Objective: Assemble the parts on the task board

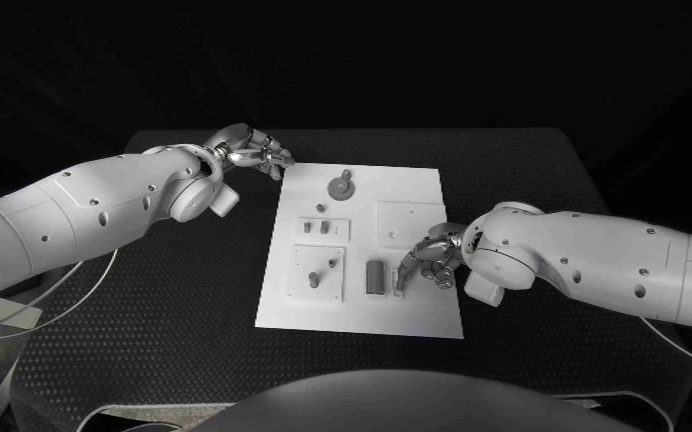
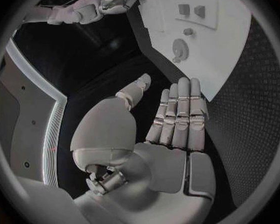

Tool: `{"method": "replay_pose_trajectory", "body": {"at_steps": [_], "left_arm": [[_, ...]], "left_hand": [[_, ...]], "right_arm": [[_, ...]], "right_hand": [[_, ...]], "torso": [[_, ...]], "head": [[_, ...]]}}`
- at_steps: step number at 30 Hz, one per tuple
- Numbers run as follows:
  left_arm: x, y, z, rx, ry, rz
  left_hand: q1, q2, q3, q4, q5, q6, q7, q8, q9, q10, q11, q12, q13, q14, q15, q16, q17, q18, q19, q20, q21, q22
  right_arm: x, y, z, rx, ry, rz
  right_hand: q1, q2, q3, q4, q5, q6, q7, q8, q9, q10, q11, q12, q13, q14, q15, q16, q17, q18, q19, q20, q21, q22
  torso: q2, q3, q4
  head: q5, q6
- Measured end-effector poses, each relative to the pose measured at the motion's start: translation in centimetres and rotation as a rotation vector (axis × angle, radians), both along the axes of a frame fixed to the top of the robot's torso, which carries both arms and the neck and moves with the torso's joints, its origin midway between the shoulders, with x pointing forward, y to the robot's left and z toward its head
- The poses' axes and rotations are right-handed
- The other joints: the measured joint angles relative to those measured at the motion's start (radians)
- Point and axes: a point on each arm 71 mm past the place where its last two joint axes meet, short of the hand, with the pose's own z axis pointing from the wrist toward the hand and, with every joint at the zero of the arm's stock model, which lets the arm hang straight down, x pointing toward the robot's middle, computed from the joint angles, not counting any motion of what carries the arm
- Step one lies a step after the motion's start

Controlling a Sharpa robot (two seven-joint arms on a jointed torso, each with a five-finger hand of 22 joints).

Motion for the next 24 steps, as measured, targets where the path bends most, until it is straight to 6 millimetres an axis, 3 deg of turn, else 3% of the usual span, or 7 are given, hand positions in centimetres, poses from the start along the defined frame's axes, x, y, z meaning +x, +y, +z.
{"method": "replay_pose_trajectory", "body": {"at_steps": [24], "left_arm": [[0.02, 0.00, -0.01, 0.001, 0.001, 0.000]], "left_hand": [[0.000, 0.000, 0.000, 0.000, 0.000, -0.003, -0.003, 0.000, 0.000, -0.004, -0.004, 0.000, 0.001, 0.004, 0.004, -0.003, 0.004, 0.000, 0.000, 0.000, 0.000, -0.001]], "right_arm": [[-0.15, 0.74, -1.03, -0.044, -0.025, 0.065]], "right_hand": [[-0.013, -0.003, 0.000, 0.008, 0.000, -0.005, 0.001, 0.000, -0.002, 0.000, 0.000, 0.000, -0.001, -0.001, 0.001, -0.005, 0.000, 0.000, 0.000, 0.000, 0.000, 0.000]], "torso": [[0.000, 0.0000, 0.0005]], "head": [[0.002, 0.000]]}}
